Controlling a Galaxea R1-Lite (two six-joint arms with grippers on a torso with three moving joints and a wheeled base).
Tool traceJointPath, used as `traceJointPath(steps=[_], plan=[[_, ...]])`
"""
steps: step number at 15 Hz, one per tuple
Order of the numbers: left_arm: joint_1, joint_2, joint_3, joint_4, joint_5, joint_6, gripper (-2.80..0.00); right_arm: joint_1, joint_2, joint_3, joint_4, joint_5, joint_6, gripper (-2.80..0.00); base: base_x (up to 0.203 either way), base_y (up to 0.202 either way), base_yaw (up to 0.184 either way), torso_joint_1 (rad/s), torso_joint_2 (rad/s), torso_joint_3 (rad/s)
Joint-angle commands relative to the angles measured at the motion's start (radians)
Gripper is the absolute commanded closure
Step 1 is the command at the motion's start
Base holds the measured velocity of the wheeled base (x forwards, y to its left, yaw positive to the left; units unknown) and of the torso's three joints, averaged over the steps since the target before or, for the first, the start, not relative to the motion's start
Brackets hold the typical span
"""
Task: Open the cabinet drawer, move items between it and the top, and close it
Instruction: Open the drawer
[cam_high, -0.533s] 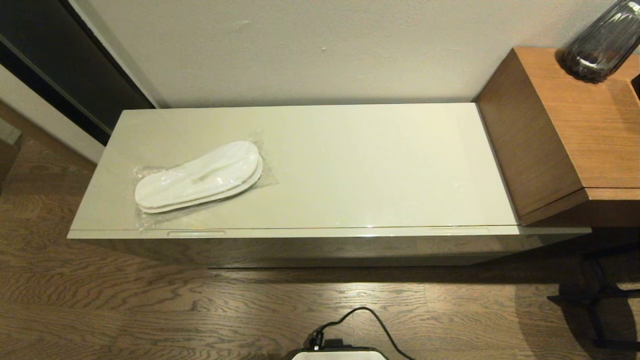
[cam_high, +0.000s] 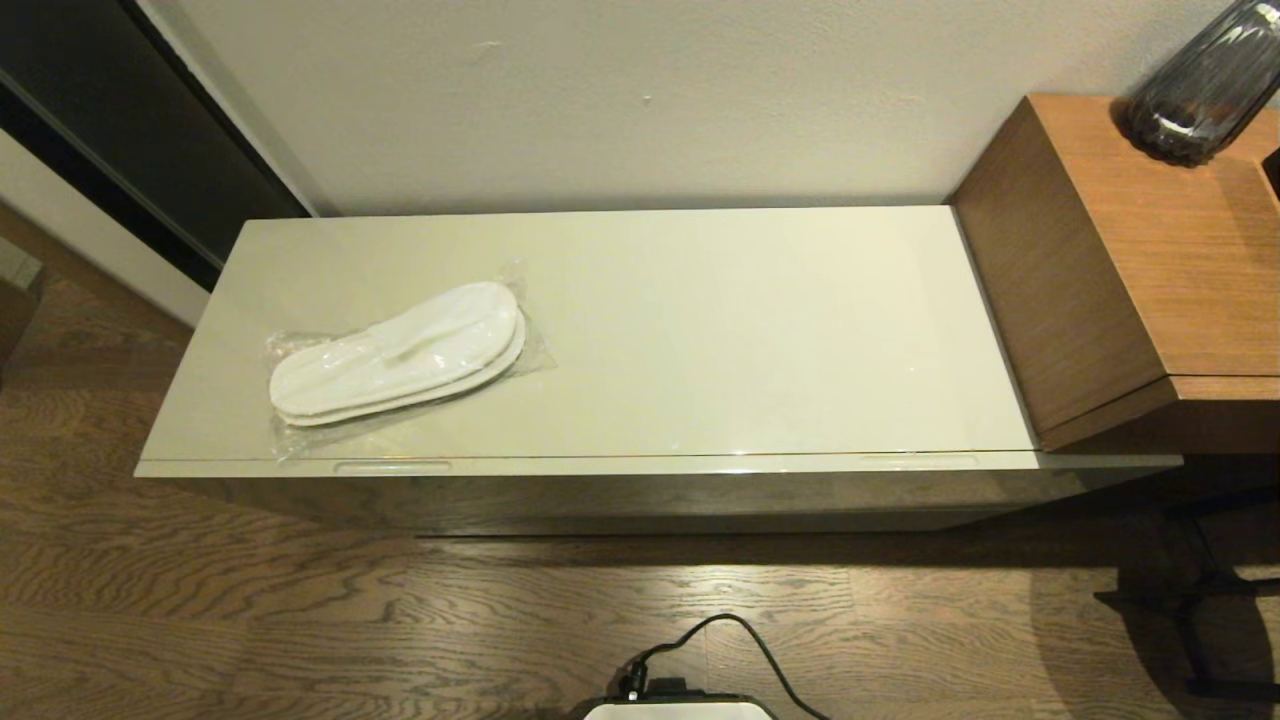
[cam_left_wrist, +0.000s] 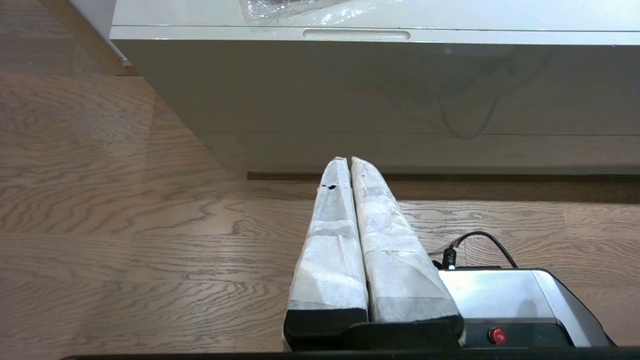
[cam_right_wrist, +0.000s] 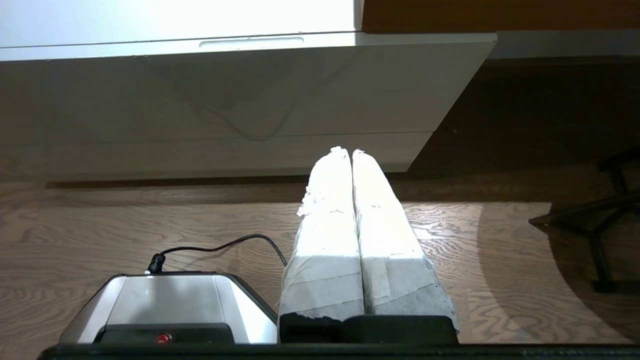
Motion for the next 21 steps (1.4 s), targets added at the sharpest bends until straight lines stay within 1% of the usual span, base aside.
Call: traceJointPath(steps=[1, 5, 7, 8, 9, 10, 17, 19, 20, 21], plan=[[0.000, 0.001, 0.000, -0.001, 0.000, 0.000, 0.00, 0.000, 0.000, 0.000, 0.000, -0.001, 0.000, 0.00, 0.000, 0.000, 0.000, 0.000, 0.00, 0.000], [0.000, 0.001, 0.000, -0.001, 0.000, 0.001, 0.00, 0.000, 0.000, 0.000, 0.000, -0.001, 0.000, 0.00, 0.000, 0.000, 0.000, 0.000, 0.00, 0.000], [0.000, 0.001, -0.001, -0.001, 0.000, 0.013, 0.00, 0.000, 0.000, 0.000, 0.000, 0.000, 0.000, 0.00, 0.000, 0.000, 0.000, 0.000, 0.00, 0.000], [0.000, 0.001, -0.003, 0.006, 0.000, 0.027, 0.00, 0.000, 0.000, 0.000, 0.000, 0.000, 0.000, 0.00, 0.000, 0.000, 0.000, 0.000, 0.00, 0.000], [0.000, 0.001, -0.002, 0.008, -0.002, 0.070, 0.00, 0.000, 0.000, 0.000, 0.000, -0.001, 0.000, 0.00, 0.000, 0.000, 0.000, 0.000, 0.00, 0.000], [0.000, 0.001, 0.000, 0.010, -0.007, 0.081, 0.00, 0.000, 0.000, 0.000, 0.000, -0.001, 0.000, 0.00, 0.000, 0.000, 0.000, 0.000, 0.00, 0.000], [0.000, 0.001, -0.002, 0.010, -0.007, 0.091, 0.00, 0.000, 0.000, 0.000, 0.000, -0.001, 0.000, 0.00, 0.000, 0.000, 0.000, 0.000, 0.00, 0.000], [0.000, 0.001, -0.002, 0.009, -0.006, 0.075, 0.00, 0.000, 0.000, 0.000, 0.000, 0.000, 0.000, 0.00, 0.000, 0.000, 0.000, 0.000, 0.00, 0.000], [0.000, 0.001, -0.005, 0.003, -0.005, 0.078, 0.00, 0.000, 0.000, 0.000, 0.000, 0.001, 0.000, 0.00, 0.000, 0.000, 0.000, 0.000, 0.00, 0.000], [0.000, 0.007, -0.034, 0.014, -0.005, 0.081, 0.00, 0.000, 0.000, 0.000, 0.000, -0.001, 0.000, 0.00, 0.000, 0.000, 0.000, 0.000, 0.00, 0.000]])
